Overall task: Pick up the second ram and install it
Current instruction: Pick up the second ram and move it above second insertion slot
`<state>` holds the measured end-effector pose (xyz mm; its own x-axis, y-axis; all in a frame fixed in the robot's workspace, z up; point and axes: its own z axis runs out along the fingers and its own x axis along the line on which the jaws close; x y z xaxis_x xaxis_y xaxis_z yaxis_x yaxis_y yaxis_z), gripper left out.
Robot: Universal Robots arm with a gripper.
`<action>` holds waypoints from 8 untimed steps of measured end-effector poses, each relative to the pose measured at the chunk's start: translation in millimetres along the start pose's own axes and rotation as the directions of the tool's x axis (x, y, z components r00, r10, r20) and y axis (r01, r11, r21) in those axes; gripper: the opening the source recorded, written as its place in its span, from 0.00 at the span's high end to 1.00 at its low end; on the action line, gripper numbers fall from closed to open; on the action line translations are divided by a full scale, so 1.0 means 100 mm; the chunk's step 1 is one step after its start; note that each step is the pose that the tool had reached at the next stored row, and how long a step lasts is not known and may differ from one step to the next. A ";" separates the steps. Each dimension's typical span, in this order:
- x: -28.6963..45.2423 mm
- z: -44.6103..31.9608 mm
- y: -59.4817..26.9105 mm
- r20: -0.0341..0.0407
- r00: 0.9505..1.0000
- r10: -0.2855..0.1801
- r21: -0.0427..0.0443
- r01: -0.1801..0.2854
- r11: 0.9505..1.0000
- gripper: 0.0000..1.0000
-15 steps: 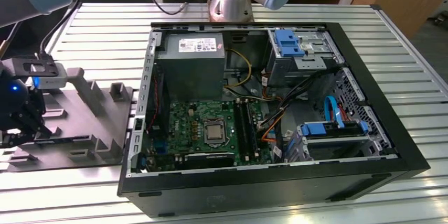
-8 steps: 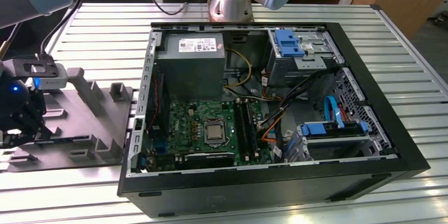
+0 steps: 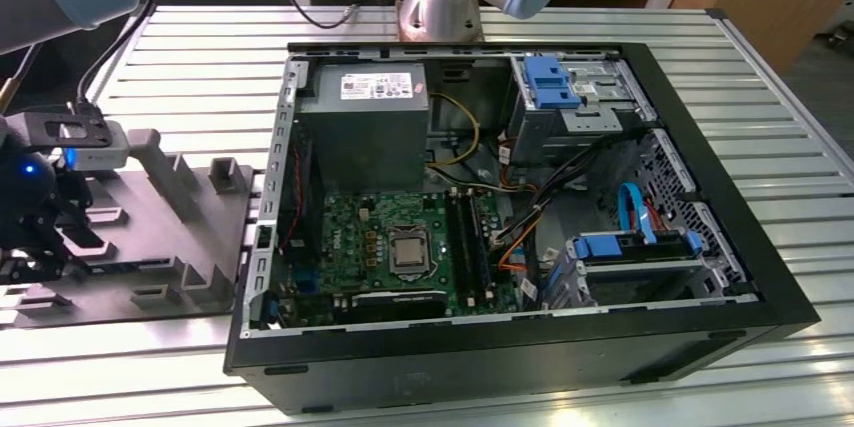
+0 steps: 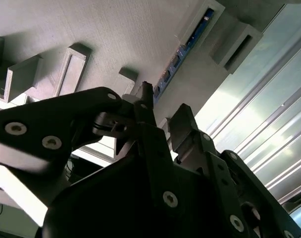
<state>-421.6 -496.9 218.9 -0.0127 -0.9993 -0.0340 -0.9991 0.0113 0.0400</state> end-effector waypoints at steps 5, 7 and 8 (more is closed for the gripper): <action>0.001 0.021 -0.001 0.000 1.000 -0.015 0.000 0.015 1.000 0.59; 0.002 0.046 -0.002 -0.001 1.000 -0.031 -0.001 0.031 1.000 0.59; 0.002 0.062 -0.003 -0.002 0.999 -0.036 -0.001 0.036 0.999 0.59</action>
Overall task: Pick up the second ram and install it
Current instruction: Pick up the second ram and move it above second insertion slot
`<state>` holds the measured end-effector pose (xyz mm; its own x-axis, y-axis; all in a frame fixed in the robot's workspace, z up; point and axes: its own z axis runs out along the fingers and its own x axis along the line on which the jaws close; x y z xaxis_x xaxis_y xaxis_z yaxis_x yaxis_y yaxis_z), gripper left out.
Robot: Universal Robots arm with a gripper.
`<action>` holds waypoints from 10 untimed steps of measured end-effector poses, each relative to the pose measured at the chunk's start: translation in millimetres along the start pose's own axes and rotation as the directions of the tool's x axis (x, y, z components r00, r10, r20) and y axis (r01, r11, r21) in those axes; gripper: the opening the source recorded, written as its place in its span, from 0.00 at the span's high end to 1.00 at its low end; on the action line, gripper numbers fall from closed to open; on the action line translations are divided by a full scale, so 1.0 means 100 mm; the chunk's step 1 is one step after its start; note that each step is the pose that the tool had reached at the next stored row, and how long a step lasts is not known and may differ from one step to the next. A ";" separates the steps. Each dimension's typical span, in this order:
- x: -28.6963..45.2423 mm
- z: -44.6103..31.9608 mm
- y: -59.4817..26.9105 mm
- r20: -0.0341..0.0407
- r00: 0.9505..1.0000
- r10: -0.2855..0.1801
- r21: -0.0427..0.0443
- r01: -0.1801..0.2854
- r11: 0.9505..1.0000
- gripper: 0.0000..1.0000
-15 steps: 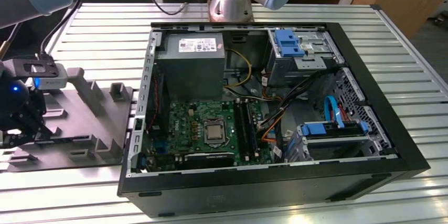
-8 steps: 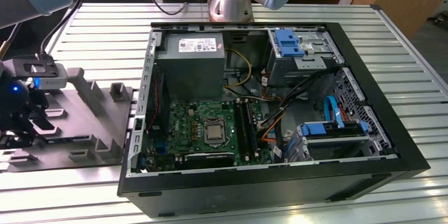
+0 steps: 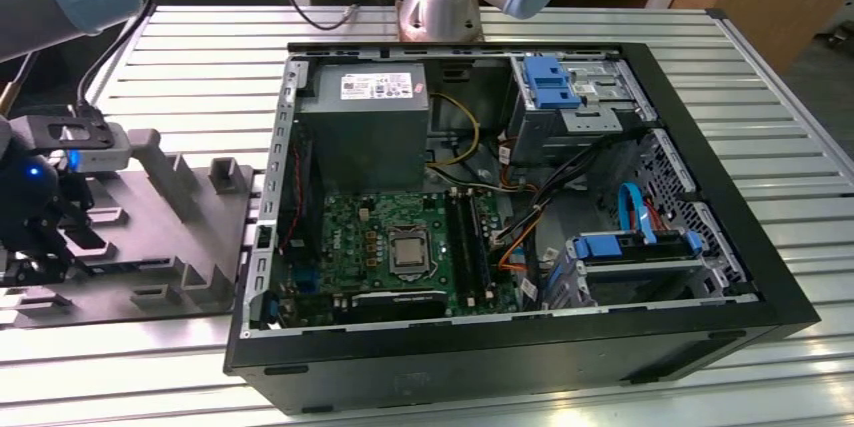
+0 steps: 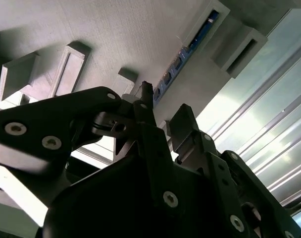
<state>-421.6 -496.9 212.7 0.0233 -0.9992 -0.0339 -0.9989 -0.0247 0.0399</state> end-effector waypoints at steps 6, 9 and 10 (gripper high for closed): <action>0.003 0.106 -0.004 -0.001 1.000 -0.015 -0.001 0.015 1.000 0.59; 0.004 0.112 -0.004 -0.002 1.000 -0.017 -0.002 0.017 1.000 0.59; 0.004 0.112 -0.004 -0.002 1.000 -0.017 -0.002 0.017 1.000 0.59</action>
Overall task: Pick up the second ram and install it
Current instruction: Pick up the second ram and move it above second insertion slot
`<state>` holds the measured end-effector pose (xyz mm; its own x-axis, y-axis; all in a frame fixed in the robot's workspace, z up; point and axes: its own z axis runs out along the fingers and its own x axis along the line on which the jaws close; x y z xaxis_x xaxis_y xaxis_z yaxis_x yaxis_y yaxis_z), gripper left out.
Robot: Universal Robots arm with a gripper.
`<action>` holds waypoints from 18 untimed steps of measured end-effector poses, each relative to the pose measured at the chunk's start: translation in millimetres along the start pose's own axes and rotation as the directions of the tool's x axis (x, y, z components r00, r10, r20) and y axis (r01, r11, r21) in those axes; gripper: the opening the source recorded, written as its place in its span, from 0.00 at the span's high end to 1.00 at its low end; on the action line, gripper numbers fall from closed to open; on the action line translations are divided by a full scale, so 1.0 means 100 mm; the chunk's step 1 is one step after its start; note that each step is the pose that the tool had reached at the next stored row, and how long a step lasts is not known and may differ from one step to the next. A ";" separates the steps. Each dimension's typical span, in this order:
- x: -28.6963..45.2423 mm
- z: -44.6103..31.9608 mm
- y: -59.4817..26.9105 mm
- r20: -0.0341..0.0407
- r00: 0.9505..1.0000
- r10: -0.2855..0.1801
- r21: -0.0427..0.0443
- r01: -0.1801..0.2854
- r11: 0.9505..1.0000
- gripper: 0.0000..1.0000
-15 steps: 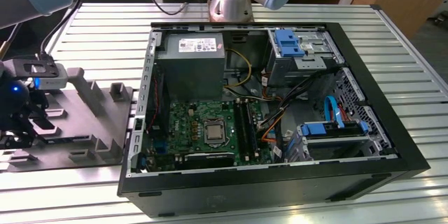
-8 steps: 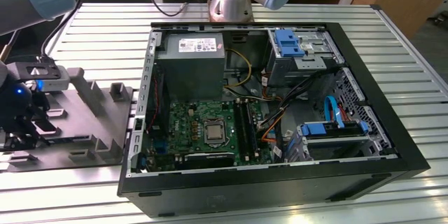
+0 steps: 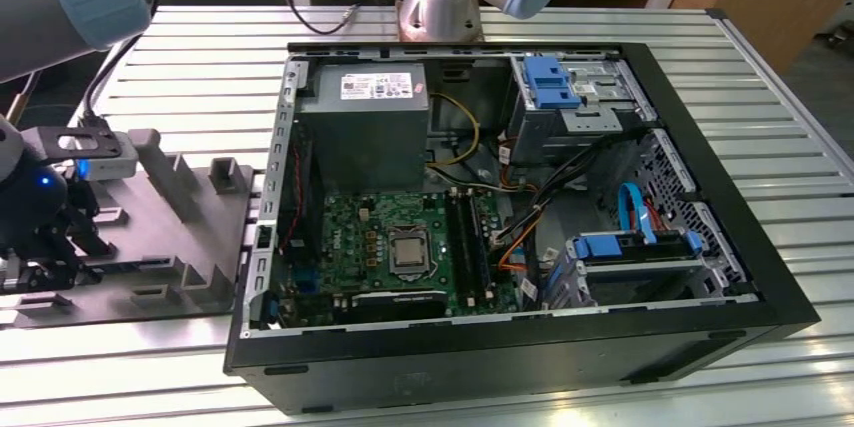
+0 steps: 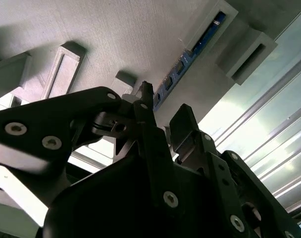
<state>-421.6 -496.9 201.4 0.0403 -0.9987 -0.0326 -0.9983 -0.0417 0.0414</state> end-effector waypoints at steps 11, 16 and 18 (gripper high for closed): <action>0.000 0.008 0.000 0.000 1.000 0.000 0.000 0.000 1.000 0.79; -0.001 0.012 0.000 0.004 1.000 -0.003 0.000 0.003 1.000 0.79; 0.000 0.013 -0.001 0.007 1.000 -0.004 0.000 0.004 1.000 0.79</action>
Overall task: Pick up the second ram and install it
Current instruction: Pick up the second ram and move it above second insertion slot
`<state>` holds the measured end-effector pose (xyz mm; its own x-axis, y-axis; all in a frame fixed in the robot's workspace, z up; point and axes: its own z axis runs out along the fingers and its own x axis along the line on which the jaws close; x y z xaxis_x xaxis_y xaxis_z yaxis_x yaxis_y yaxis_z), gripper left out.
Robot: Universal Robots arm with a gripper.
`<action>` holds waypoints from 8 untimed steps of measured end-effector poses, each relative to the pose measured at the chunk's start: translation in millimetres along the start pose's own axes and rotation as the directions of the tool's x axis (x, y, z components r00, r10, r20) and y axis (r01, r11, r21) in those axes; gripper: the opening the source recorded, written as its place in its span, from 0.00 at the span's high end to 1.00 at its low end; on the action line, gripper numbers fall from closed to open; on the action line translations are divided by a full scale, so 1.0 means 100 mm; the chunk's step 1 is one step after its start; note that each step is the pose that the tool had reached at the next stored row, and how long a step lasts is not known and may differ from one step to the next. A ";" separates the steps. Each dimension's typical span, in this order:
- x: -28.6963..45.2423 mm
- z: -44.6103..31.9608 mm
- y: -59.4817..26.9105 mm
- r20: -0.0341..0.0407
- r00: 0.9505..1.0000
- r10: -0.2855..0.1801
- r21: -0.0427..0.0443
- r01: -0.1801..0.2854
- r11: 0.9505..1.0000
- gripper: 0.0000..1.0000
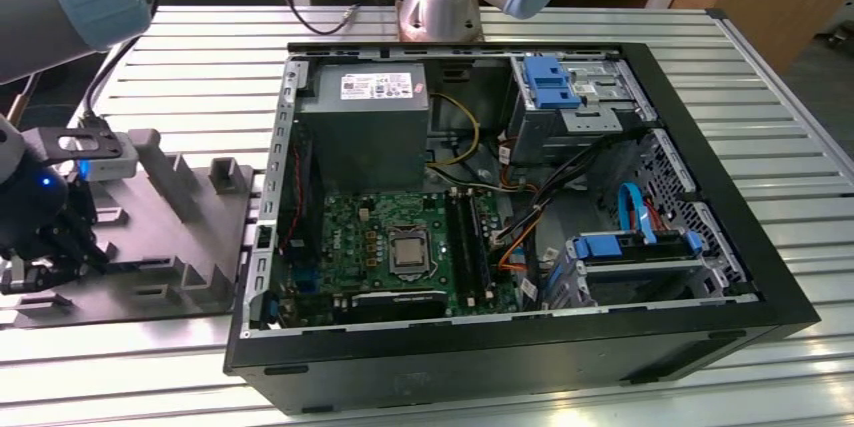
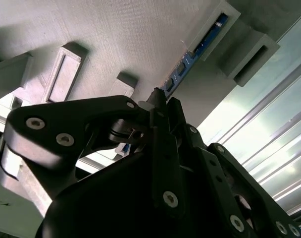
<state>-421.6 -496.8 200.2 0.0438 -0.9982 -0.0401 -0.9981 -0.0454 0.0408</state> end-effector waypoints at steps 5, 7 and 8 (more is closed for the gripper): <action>0.071 -0.003 0.003 0.000 1.000 0.000 0.000 0.000 1.000 0.79; 0.072 -0.003 0.003 0.000 1.000 0.000 0.000 0.000 1.000 0.79; 0.072 -0.003 0.003 0.000 1.000 0.000 0.000 0.000 1.000 0.79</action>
<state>-421.6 -504.0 200.2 0.0438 -0.9982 -0.0401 -0.9981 -0.0454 0.0408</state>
